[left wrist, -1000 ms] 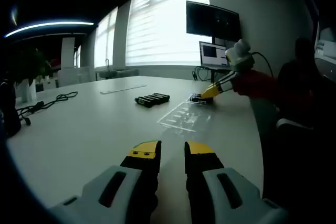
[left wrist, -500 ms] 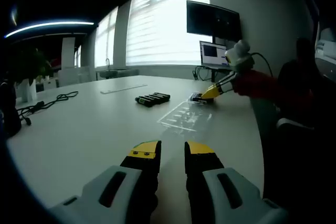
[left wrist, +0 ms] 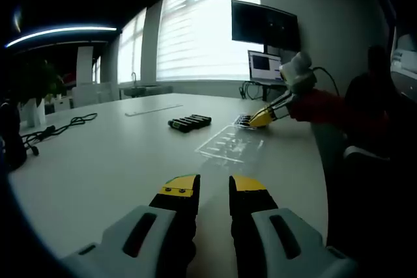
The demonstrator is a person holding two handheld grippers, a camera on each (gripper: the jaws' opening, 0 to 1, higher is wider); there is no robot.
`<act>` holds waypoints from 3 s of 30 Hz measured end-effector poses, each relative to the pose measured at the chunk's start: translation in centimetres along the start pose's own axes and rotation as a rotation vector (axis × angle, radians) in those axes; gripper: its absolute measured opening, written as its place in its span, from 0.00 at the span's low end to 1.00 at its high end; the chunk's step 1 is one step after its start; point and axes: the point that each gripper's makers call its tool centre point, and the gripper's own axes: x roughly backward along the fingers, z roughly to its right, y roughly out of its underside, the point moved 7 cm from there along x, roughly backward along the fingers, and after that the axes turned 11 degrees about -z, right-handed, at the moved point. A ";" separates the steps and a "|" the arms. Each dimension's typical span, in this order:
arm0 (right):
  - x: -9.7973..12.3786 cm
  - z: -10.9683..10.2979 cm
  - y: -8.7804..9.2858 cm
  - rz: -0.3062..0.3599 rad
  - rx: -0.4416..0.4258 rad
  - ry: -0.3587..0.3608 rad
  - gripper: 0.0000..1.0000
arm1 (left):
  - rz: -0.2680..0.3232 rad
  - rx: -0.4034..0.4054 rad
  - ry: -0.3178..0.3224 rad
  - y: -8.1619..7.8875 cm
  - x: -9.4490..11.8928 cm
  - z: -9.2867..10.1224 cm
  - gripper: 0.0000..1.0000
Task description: Grip medicine bottles put into box
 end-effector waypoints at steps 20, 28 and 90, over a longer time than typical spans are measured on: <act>-0.2 0.1 -0.7 -0.022 -0.011 0.022 0.01 | 0.007 0.003 0.003 0.0 0.0 0.0 0.12; 0.4 0.7 -1.3 0.032 -0.021 0.016 0.00 | 0.006 0.003 0.003 0.0 0.0 0.0 0.12; -8.7 4.8 -9.7 0.087 -0.007 0.011 0.06 | 0.022 0.005 0.004 -0.1 0.0 -0.1 0.13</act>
